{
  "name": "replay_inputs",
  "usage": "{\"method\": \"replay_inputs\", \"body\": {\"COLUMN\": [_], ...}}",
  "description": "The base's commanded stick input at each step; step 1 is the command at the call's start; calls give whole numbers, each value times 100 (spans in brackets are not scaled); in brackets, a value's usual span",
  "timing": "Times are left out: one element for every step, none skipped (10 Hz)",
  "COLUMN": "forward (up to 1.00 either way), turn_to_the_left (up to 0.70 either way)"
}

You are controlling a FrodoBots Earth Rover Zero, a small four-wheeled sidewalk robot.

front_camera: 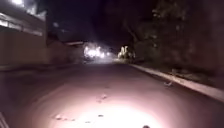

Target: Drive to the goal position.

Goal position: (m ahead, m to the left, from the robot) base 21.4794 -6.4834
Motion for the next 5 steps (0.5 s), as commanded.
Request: {"method": "replay_inputs", "body": {"forward": [70, 70, 70, 70, 70], "turn_to_the_left": [0, 0, 0, 0, 0]}}
